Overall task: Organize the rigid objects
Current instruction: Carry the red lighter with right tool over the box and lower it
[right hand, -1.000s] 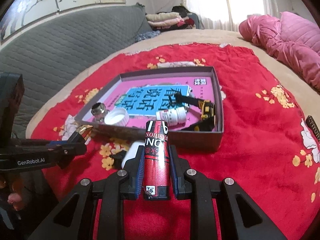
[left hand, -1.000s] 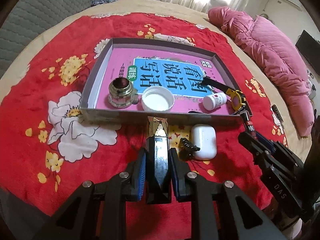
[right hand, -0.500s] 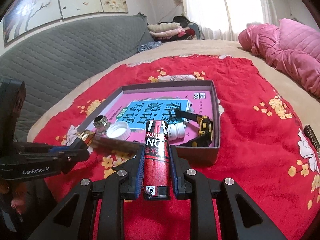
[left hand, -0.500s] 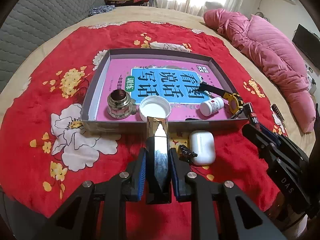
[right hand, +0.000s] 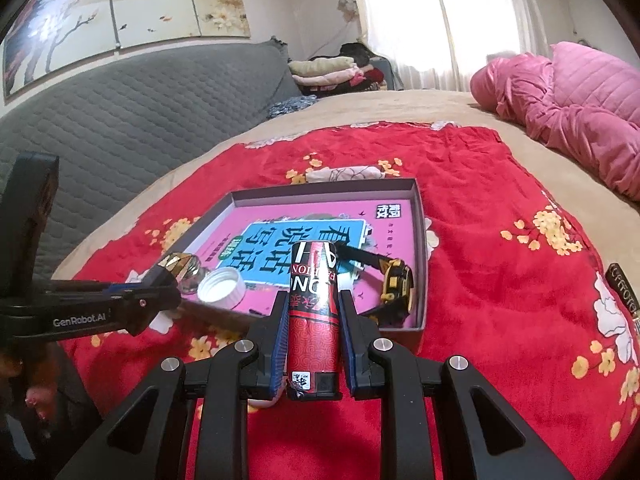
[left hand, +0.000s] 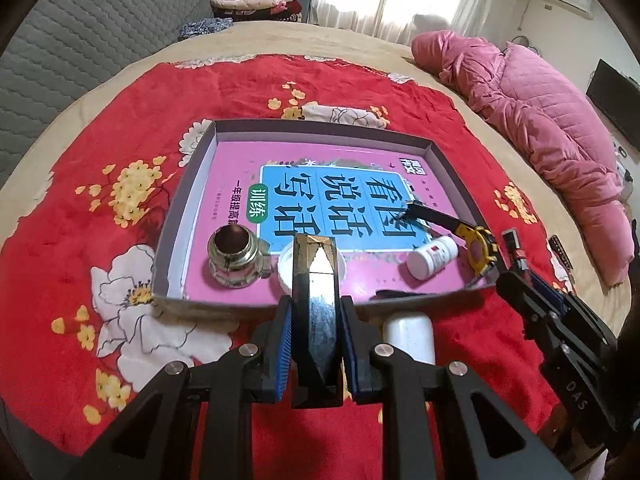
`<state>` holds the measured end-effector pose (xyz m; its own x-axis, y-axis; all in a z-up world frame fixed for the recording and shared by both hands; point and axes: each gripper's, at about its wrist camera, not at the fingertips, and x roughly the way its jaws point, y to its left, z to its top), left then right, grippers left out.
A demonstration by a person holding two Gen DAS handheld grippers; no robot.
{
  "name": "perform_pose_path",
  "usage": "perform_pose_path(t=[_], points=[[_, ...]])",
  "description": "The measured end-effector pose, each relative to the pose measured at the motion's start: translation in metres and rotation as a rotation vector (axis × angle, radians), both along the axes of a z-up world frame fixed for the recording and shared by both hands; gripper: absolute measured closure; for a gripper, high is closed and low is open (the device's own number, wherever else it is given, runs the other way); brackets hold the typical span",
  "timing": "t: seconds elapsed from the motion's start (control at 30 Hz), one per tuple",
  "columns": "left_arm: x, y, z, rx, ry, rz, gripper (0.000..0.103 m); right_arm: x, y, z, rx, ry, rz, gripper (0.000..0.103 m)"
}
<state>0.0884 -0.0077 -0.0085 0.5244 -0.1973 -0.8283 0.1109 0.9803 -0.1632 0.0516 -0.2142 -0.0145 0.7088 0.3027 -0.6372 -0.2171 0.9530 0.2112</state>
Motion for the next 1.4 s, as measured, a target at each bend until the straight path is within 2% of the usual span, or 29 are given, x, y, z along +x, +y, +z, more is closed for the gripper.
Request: perform_pose_path(t=[0.6,1.4], points=[[0.038,-0.003,-0.018,-0.027,0.035,0.022,0.081,0.027,0.002,-0.010,-0.024,-0.007,0.009,0.080],[0.059,-0.007,-0.032,-0.050,0.048,0.022,0.081,0.061,0.009,-0.041,-0.074,0.045,0.024,0.080]])
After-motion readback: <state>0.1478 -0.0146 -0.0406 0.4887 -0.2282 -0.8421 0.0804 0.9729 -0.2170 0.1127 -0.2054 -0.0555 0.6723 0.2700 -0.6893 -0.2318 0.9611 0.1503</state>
